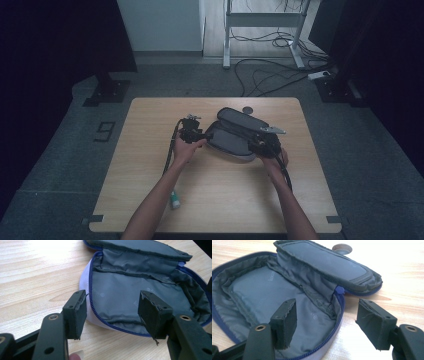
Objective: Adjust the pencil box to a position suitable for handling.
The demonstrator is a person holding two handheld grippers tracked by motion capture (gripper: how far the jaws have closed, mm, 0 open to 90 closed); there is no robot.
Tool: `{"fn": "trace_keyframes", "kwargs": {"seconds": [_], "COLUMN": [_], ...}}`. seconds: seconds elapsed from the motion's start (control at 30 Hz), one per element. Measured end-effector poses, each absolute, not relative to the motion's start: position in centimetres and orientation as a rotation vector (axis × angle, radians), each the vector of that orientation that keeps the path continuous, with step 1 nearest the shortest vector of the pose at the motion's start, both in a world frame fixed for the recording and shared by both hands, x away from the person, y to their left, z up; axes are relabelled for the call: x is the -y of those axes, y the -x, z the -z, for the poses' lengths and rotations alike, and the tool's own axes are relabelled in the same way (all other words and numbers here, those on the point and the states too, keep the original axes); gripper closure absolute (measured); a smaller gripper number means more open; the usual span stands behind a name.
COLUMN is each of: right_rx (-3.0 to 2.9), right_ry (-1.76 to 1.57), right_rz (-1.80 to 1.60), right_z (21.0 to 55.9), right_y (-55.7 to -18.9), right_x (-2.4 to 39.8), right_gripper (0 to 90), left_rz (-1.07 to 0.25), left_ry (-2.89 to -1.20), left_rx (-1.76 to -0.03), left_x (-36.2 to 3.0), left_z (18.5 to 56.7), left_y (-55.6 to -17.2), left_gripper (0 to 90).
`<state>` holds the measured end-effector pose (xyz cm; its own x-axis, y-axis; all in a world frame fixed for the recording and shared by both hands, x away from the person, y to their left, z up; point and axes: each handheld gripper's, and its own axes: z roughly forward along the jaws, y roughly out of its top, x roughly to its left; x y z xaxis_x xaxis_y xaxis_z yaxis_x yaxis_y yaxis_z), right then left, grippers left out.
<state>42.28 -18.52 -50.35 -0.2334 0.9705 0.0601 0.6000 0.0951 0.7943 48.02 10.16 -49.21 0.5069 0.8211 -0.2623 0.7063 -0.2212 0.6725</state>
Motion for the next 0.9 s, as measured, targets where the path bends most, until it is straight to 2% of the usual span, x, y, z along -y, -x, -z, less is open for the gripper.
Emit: {"fn": "trace_keyframes", "kwargs": {"seconds": [0.27, 0.4, 0.9], "right_rx": [-1.892, -1.901, -1.934], "right_ry": [-1.575, -1.581, -1.635], "right_rz": [-0.960, -0.980, -0.962], "right_z": [51.3, 51.6, 53.3], "right_y": [-43.1, -43.4, -44.5], "right_x": [18.8, 19.0, 19.7], "right_gripper": [36.5, 42.2, 52.7], "left_rz": [-0.177, -0.170, -0.171], "left_ry": [-1.991, -2.000, -2.028], "left_rx": [-1.291, -1.311, -1.330], "left_x": [-10.0, -9.9, -9.7], "left_z": [50.6, 51.3, 52.6], "left_y": [-49.0, -49.4, -50.0], "left_gripper": [41.2, 42.0, 55.4]}}
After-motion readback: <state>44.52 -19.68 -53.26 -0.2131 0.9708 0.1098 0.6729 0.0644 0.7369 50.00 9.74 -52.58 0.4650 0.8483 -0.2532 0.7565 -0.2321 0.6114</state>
